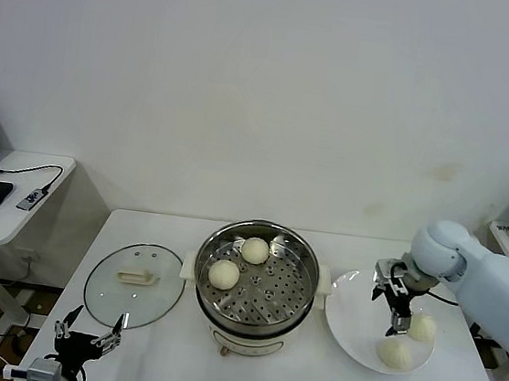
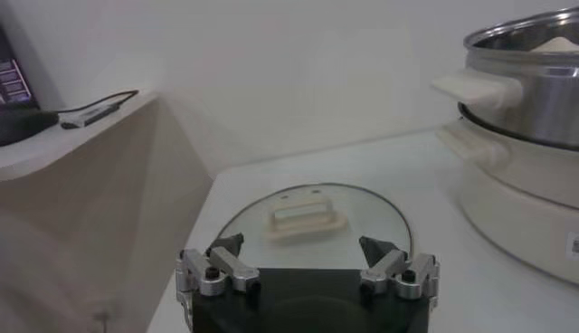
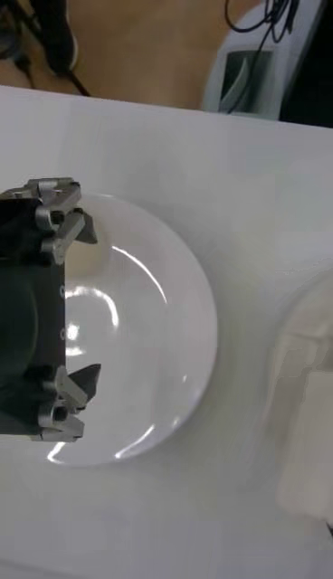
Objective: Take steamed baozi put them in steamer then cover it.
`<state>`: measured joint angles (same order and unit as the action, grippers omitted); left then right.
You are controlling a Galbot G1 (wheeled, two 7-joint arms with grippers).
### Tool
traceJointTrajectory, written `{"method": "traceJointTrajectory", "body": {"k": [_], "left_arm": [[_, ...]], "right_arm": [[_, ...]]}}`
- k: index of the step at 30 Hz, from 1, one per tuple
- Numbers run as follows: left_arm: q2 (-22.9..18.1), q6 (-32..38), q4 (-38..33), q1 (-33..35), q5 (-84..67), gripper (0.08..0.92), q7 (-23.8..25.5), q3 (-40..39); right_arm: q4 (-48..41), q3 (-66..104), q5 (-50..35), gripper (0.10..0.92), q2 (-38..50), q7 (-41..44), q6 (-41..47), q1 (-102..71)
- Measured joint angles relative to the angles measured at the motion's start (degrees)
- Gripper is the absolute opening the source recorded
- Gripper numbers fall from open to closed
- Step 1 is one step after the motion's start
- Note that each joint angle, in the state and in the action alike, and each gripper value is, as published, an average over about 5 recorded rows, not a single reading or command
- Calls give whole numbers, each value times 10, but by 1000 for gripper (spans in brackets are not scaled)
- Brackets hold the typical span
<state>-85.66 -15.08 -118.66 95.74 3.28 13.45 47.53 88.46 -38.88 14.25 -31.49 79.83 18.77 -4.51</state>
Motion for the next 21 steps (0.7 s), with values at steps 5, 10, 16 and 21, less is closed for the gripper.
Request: {"method": "traceJointTrajectory", "body": {"k": [5,10,16,21], "left_arm": [[-2,0,5,-3,2,823,0,-2],[-3,0,8,-5,5,823,0,-5],[-2,0,10,-3,6,823,0,-5],[-1,0,12,-2,7,823,0,-5]], "right_arm": [[-8,4,7,823,6,2,-6,-12],[-16,14,15,823,6,0,-12,-28],[-27,29,26,823,3,-3,-17,-50],[-34,42,32,823,3,-5,-21,-70]]}}
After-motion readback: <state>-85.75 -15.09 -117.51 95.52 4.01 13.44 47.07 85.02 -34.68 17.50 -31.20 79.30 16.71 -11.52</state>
